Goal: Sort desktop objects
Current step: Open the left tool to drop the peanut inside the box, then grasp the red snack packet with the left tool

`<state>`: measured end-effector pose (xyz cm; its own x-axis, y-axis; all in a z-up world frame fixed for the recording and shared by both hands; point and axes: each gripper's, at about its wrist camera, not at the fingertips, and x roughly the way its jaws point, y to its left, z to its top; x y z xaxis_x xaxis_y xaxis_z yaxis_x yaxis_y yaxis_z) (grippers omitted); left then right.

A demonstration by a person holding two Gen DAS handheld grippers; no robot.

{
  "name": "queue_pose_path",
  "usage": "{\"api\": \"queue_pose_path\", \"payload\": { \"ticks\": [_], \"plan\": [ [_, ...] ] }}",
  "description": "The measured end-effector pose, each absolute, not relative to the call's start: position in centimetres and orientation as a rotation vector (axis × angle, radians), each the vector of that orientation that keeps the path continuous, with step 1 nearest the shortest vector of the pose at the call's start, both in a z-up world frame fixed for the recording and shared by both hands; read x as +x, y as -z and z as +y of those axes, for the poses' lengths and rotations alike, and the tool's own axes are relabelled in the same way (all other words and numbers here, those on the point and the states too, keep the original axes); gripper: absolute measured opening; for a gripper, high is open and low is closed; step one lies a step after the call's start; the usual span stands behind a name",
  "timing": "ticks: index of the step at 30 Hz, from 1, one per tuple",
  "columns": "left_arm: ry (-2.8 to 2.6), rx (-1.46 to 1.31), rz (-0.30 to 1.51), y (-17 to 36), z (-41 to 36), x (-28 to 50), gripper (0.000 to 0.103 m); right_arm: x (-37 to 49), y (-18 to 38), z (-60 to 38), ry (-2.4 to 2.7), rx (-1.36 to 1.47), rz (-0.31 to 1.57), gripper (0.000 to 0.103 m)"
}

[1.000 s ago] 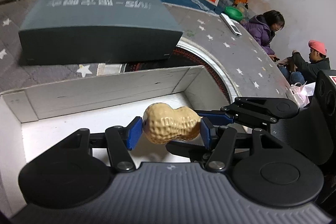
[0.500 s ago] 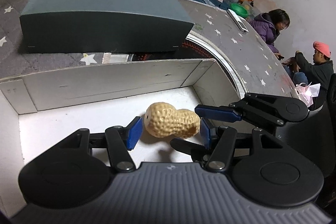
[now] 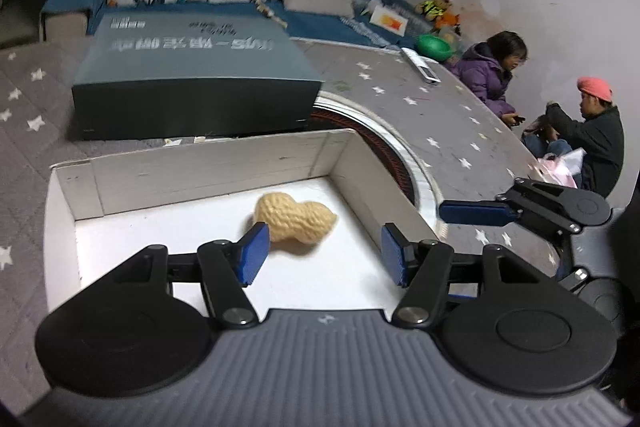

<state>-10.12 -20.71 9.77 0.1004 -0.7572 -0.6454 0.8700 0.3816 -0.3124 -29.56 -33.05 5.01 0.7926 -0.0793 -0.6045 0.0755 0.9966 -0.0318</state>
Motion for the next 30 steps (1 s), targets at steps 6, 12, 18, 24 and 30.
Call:
{"api": "queue_pose_path", "payload": {
  "ticks": [6,12,18,24,30],
  "plan": [
    [1.267,0.169,0.764,-11.2,-17.3,-14.3,0.062,-34.5,-5.9,-32.4,0.072,0.031,0.655,0.082],
    [1.344,0.250,0.716,-11.5,-16.3,-18.9,0.062,-38.4,-5.0,-30.1,0.033,0.067,0.715,0.084],
    [1.360,0.277,0.742,-10.4,-17.1,-20.3,0.062,-38.9,-2.2,-27.8,-0.038,0.097,0.805,0.085],
    [1.364,0.272,0.750,-10.2,-17.3,-20.4,0.062,-37.6,-0.8,-27.2,-0.040,0.072,0.851,0.085],
    [1.373,0.292,0.774,-9.3,-17.7,-20.5,0.065,-38.7,-0.2,-27.4,-0.026,0.043,0.886,0.081]
  ]
}}
